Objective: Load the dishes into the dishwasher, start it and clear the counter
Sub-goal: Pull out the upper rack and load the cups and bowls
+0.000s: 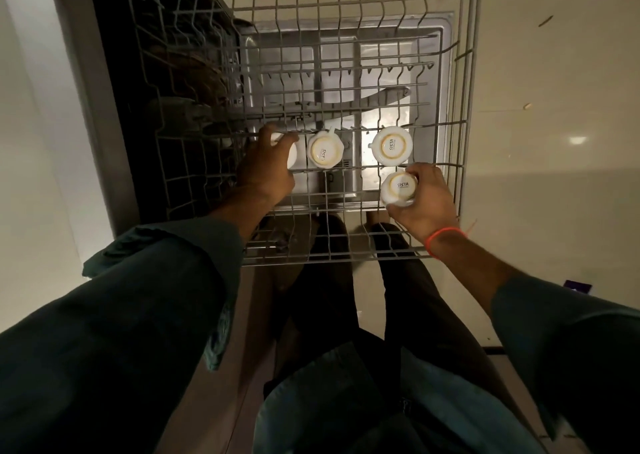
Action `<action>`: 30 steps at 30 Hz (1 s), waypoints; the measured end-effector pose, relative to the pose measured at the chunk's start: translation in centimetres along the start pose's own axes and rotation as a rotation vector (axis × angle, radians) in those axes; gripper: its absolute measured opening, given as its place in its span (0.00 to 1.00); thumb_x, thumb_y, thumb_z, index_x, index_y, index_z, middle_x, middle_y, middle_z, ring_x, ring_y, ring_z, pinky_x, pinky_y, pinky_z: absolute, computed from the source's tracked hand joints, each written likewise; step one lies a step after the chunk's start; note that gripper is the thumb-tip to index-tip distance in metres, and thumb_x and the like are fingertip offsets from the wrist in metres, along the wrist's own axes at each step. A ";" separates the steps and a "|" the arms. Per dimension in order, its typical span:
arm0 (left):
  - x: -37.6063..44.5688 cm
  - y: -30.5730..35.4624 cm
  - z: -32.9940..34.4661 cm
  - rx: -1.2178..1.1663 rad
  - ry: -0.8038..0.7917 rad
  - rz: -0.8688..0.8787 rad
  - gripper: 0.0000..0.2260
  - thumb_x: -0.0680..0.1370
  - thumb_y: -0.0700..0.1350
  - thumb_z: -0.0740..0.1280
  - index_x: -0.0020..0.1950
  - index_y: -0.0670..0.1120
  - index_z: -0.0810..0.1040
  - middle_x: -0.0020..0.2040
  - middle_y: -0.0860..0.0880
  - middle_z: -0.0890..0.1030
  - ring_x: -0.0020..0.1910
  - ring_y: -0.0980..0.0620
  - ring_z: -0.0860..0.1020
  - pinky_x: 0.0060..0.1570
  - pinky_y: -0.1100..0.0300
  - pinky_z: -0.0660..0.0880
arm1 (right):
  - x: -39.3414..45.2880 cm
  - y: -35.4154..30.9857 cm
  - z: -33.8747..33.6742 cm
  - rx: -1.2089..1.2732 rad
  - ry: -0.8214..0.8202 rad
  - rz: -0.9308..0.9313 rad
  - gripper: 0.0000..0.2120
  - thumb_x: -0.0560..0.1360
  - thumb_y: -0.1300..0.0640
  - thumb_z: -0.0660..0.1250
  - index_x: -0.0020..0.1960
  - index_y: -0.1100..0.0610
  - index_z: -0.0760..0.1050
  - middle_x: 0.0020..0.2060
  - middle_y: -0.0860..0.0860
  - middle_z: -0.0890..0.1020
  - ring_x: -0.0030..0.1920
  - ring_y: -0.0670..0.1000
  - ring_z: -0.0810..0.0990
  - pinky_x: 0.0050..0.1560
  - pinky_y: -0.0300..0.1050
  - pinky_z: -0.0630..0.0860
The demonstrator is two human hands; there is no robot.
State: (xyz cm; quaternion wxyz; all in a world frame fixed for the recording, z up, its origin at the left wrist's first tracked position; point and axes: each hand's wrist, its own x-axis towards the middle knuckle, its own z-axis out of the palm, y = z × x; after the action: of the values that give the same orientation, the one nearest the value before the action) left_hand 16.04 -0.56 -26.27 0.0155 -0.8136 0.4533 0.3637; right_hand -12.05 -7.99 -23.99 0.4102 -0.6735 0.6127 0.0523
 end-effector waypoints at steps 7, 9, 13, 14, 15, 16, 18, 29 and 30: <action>-0.6 0.2 0.3 -0.032 0.006 -0.001 0.34 0.71 0.34 0.73 0.74 0.54 0.70 0.79 0.45 0.57 0.75 0.38 0.63 0.68 0.45 0.72 | -0.3 0.7 0.5 -0.144 0.019 -0.089 0.32 0.66 0.52 0.78 0.68 0.56 0.73 0.61 0.57 0.76 0.60 0.61 0.74 0.61 0.54 0.75; -1.1 0.2 0.7 -0.034 0.013 -0.021 0.36 0.72 0.35 0.73 0.76 0.56 0.67 0.81 0.44 0.54 0.77 0.39 0.60 0.70 0.44 0.71 | -0.3 0.7 0.5 -0.125 -0.013 -0.095 0.33 0.65 0.55 0.78 0.69 0.55 0.72 0.62 0.55 0.74 0.62 0.60 0.73 0.61 0.52 0.75; -2.5 0.5 1.2 -0.014 0.067 -0.020 0.38 0.72 0.36 0.73 0.79 0.56 0.64 0.82 0.43 0.51 0.79 0.38 0.56 0.72 0.44 0.69 | -0.3 1.0 0.4 -0.119 -0.015 -0.149 0.35 0.62 0.61 0.79 0.67 0.55 0.70 0.62 0.54 0.73 0.59 0.58 0.76 0.58 0.52 0.77; -2.9 0.7 1.2 -0.011 0.077 -0.019 0.39 0.72 0.36 0.73 0.79 0.55 0.63 0.82 0.42 0.51 0.80 0.38 0.55 0.72 0.44 0.69 | -0.2 1.1 0.4 -0.141 -0.024 -0.163 0.36 0.62 0.61 0.80 0.66 0.55 0.70 0.61 0.54 0.73 0.59 0.59 0.76 0.57 0.53 0.78; -3.2 0.9 1.2 -0.010 0.080 -0.025 0.39 0.73 0.37 0.73 0.80 0.55 0.62 0.82 0.42 0.50 0.80 0.38 0.54 0.72 0.45 0.67 | -0.1 1.2 0.5 -0.168 -0.034 -0.177 0.36 0.62 0.60 0.80 0.66 0.55 0.71 0.61 0.54 0.73 0.59 0.59 0.75 0.57 0.54 0.78; -3.5 1.0 1.3 -0.009 0.078 -0.033 0.39 0.73 0.37 0.73 0.81 0.55 0.61 0.83 0.42 0.48 0.80 0.38 0.53 0.73 0.46 0.66 | 0.0 1.3 0.4 -0.199 -0.041 -0.193 0.36 0.61 0.60 0.81 0.66 0.54 0.71 0.61 0.54 0.73 0.59 0.59 0.75 0.56 0.55 0.78; -4.0 1.1 1.4 -0.012 0.073 -0.041 0.39 0.74 0.38 0.73 0.81 0.54 0.60 0.83 0.42 0.47 0.81 0.38 0.52 0.74 0.46 0.64 | 0.2 1.4 0.5 -0.265 -0.055 -0.229 0.36 0.62 0.57 0.82 0.66 0.54 0.71 0.61 0.55 0.74 0.59 0.60 0.74 0.56 0.57 0.78; -7.1 2.5 1.9 0.023 0.136 -0.116 0.41 0.75 0.43 0.72 0.83 0.52 0.55 0.83 0.39 0.44 0.81 0.35 0.49 0.77 0.41 0.60 | 0.0 1.3 -0.1 -0.086 0.004 -0.004 0.37 0.65 0.51 0.82 0.68 0.54 0.69 0.63 0.56 0.74 0.59 0.59 0.77 0.57 0.53 0.77; -7.5 2.8 1.9 0.008 0.140 -0.127 0.41 0.76 0.44 0.72 0.83 0.52 0.55 0.83 0.40 0.43 0.82 0.35 0.48 0.77 0.41 0.60 | 0.1 1.2 -0.2 -0.070 0.003 0.018 0.36 0.64 0.50 0.82 0.67 0.54 0.70 0.62 0.56 0.75 0.58 0.59 0.78 0.55 0.52 0.76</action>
State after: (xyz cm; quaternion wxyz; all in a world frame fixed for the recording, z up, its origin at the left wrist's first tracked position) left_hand 10.42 3.93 -22.26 0.0104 -0.8641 0.4021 0.3024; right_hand -13.18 -8.11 -24.51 0.3851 -0.6818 0.6173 0.0764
